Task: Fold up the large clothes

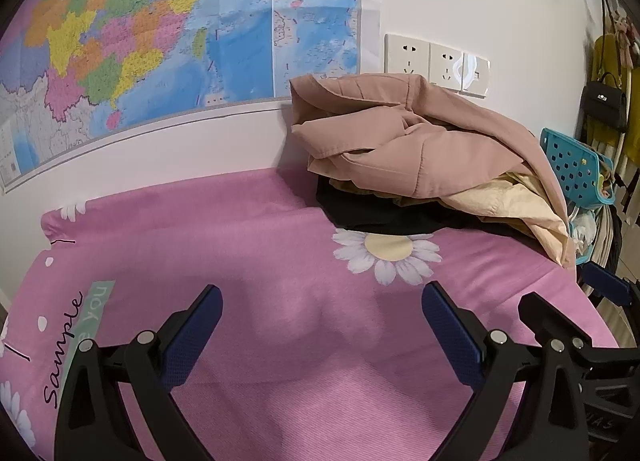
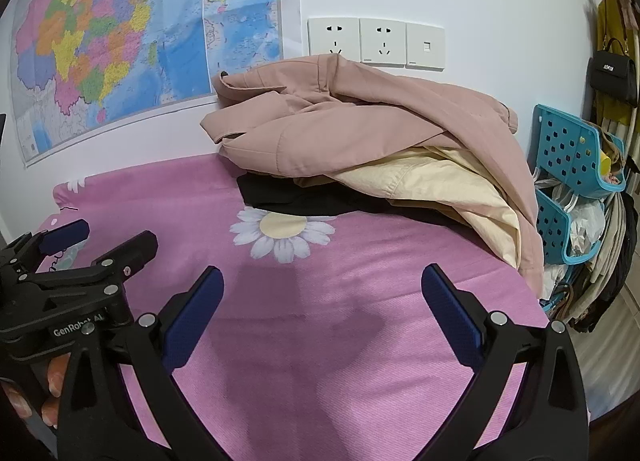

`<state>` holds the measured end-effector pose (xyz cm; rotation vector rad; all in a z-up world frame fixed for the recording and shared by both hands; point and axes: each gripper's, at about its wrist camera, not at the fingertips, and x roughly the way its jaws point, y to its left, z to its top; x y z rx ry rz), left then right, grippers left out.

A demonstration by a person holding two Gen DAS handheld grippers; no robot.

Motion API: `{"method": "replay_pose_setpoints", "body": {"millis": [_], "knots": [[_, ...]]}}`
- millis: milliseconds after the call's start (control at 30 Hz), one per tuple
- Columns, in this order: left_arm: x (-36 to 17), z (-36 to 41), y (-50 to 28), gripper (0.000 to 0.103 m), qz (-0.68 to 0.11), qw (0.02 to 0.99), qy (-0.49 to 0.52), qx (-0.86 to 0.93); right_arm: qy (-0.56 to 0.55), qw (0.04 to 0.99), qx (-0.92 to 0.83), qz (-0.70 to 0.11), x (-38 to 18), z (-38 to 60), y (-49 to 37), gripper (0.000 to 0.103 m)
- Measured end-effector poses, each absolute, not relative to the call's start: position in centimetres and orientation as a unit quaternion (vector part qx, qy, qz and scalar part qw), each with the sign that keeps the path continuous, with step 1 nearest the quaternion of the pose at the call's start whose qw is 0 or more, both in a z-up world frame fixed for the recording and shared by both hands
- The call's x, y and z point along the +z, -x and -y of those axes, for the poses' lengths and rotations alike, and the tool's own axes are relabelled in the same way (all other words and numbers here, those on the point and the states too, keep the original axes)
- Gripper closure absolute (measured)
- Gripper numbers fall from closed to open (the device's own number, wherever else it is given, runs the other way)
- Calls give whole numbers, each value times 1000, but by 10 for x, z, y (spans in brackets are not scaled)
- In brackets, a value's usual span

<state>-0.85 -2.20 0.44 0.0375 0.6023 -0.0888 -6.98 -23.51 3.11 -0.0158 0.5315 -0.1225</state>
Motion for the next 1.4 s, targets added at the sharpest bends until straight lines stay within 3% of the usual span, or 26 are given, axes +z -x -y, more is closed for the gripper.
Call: {"method": "replay_pose_setpoints", "body": {"millis": [1400], "knots": [[5,23,4,7,-300,953,-17,-47,18,964,-66,-256,33,234,66,6]]}}
